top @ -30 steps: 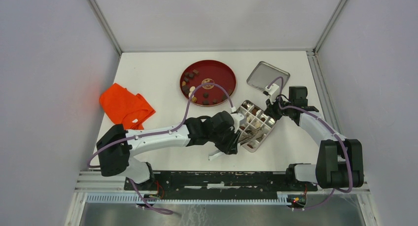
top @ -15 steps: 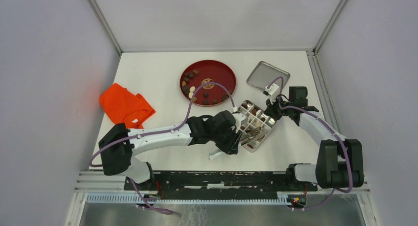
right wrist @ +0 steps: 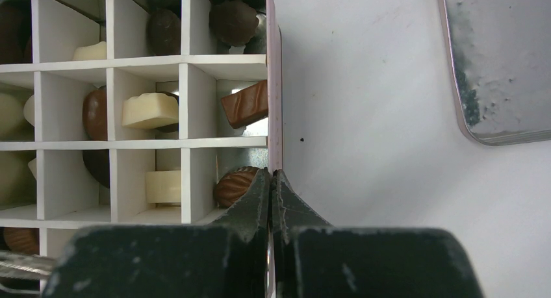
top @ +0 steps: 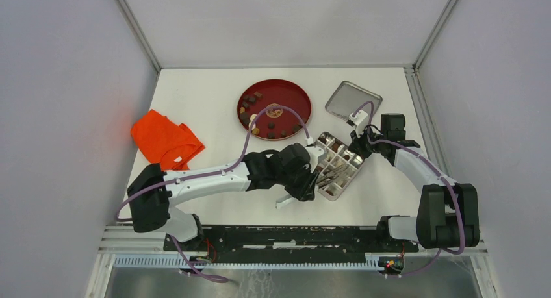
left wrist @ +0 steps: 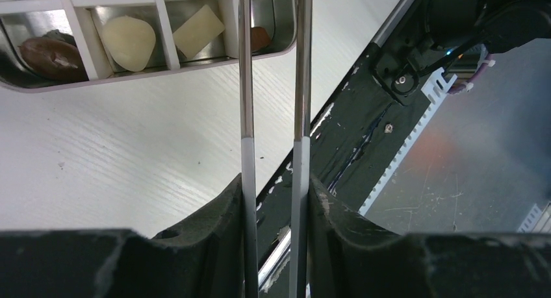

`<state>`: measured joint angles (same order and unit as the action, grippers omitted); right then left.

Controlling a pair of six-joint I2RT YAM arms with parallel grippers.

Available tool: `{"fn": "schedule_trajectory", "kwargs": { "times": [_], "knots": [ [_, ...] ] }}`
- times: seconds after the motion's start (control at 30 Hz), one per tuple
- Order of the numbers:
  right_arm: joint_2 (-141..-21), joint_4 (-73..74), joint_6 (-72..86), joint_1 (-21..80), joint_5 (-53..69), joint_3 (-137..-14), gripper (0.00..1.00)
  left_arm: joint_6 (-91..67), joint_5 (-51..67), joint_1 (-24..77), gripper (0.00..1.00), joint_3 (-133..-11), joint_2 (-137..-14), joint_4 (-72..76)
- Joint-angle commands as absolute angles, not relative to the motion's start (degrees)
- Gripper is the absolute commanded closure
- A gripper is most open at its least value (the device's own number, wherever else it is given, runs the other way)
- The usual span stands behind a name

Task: Pack the chocolate
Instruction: Place the fake chocolate in the packing box, then pick up the fake chocolate from the plate.

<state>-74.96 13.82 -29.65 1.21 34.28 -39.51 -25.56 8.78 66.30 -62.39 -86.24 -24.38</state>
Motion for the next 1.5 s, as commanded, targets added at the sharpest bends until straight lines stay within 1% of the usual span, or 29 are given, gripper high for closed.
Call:
{"fn": "schedule_trajectory", "kwargs": {
  "times": [0.0, 0.1, 0.23, 0.4, 0.57, 0.7, 0.87, 1.07, 1.47],
  "knots": [
    [-73.2, 11.1, -29.1, 0.9, 36.3, -40.6, 1.00, -25.3, 6.7, 65.9, 0.69, -66.0, -81.2, -23.7],
    [-73.0, 11.2, -29.1, 0.9, 36.3, -40.6, 1.00, -25.4, 5.5, 64.5, 0.69, -65.9, -79.9, -25.5],
    [-72.9, 11.1, -29.2, 0.9, 36.4, -40.6, 1.00, -24.1, 3.6, 60.0, 0.68, -65.6, -77.7, -30.0],
    [-73.0, 11.1, -29.2, 0.9, 36.5, -40.6, 1.00, -19.3, 3.1, 47.9, 0.68, -67.8, -75.7, -36.2],
    [-73.2, 11.3, -29.3, 0.9, 36.5, -40.7, 1.00, -12.6, -0.4, 39.3, 0.67, -73.3, -79.7, -43.3],
    [-73.4, 11.3, -29.4, 0.9, 36.5, -40.7, 1.00, -10.3, -4.7, 36.4, 0.66, -76.4, -83.5, -45.9],
    [-73.5, 11.4, -29.4, 0.9, 36.5, -40.7, 1.00, -8.4, -5.8, 33.5, 0.65, -79.1, -87.1, -47.4],
    [-73.6, 11.6, -29.6, 0.9, 36.6, -40.8, 1.00, -6.7, -5.2, 32.6, 0.64, -81.3, -91.3, -48.1],
    [-73.7, 11.8, -29.8, 0.9, 36.5, -40.9, 1.00, -5.1, -3.1, 31.4, 0.62, -84.1, -95.9, -48.0]
  ]
}}
